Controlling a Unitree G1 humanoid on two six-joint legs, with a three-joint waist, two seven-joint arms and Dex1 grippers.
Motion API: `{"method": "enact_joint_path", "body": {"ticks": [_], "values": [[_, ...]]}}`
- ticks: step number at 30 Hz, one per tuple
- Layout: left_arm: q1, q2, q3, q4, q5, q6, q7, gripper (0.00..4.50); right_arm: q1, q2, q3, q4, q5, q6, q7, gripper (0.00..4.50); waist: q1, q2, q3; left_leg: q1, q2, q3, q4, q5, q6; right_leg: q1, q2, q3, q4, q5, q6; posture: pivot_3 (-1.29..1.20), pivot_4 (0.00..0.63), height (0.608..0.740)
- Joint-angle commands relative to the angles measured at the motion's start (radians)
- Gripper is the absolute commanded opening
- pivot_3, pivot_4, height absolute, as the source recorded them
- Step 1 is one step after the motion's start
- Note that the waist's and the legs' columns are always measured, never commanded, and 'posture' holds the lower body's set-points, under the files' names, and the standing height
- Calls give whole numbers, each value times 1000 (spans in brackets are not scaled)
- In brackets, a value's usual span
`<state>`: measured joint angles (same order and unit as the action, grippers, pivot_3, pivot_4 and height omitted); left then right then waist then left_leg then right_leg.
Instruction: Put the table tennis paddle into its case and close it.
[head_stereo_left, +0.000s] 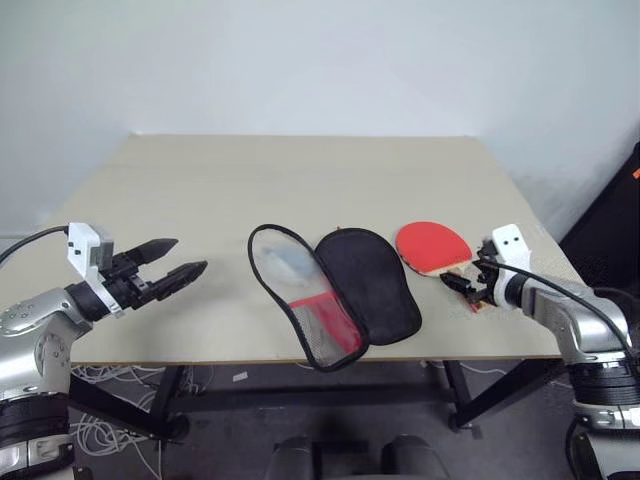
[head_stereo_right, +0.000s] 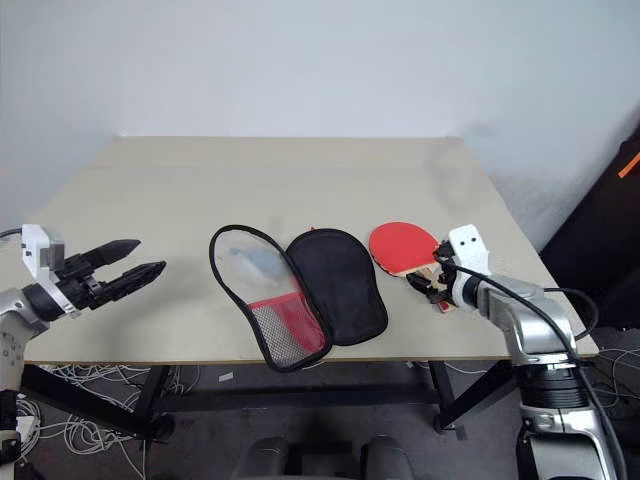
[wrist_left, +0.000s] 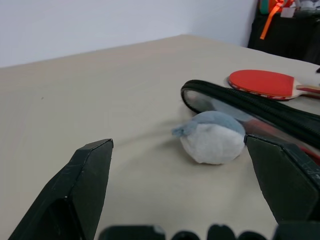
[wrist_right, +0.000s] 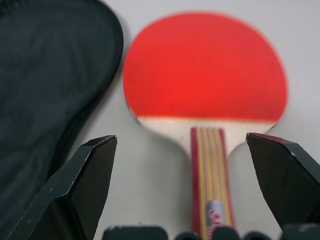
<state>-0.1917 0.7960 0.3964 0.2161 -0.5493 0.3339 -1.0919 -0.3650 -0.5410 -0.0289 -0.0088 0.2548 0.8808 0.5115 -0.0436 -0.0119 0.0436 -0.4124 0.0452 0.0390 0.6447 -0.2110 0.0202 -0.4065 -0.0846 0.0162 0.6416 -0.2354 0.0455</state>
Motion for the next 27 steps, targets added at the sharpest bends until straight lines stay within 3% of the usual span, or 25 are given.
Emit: {"method": "enact_joint_path", "body": {"ticks": [1, 9, 12, 20, 24, 27], "values": [[-56, -18, -25, -37, -8, -1, 12, 4500, -3, 2, 15, 58, -45, -63, -25, 4486, 0, 0, 0, 0, 0, 0, 0, 0, 0, 0, 0, 0, 0, 0, 0, 0, 0, 740], [-144, -60, -64, -30, -2, 0, 37, 4500, -83, 14, 8, 312, -81, -213, -32, 4486, -6, -1, 0, 1, 0, 0, 0, 0, 0, 1, 1, 0, 0, 0, 1, 0, 0, 740], [-140, -63, -64, -37, -3, 1, 44, 4500, -113, 9, 8, 400, -87, -264, -22, 3881, -6, -1, -1, 1, 0, 0, 0, 0, 0, 1, 1, 0, 0, 0, 1, 0, 0, 740], [-124, -85, -58, -40, -6, -10, 59, 4500, -188, -4, 22, 526, -95, -304, 29, 1172, -6, -4, -2, 1, 0, -1, 3, 0, 1, 4, 1, 0, 0, 1, 2, 0, 0, 740], [-107, -89, -56, -51, -15, -7, 52, 4500, -223, -2, -12, 513, -92, -325, -3, 1144, -6, -3, -2, 1, 0, -1, 3, 0, 1, 3, 1, 0, 0, 1, 2, 0, 0, 740], [-106, -87, -61, -44, -17, -6, 42, 4500, -232, 12, -67, 391, -51, -272, -51, 1144, -5, -2, -1, -1, 0, -1, 3, 0, 1, 0, 1, 1, 0, 1, 1, 0, 0, 740]]}}
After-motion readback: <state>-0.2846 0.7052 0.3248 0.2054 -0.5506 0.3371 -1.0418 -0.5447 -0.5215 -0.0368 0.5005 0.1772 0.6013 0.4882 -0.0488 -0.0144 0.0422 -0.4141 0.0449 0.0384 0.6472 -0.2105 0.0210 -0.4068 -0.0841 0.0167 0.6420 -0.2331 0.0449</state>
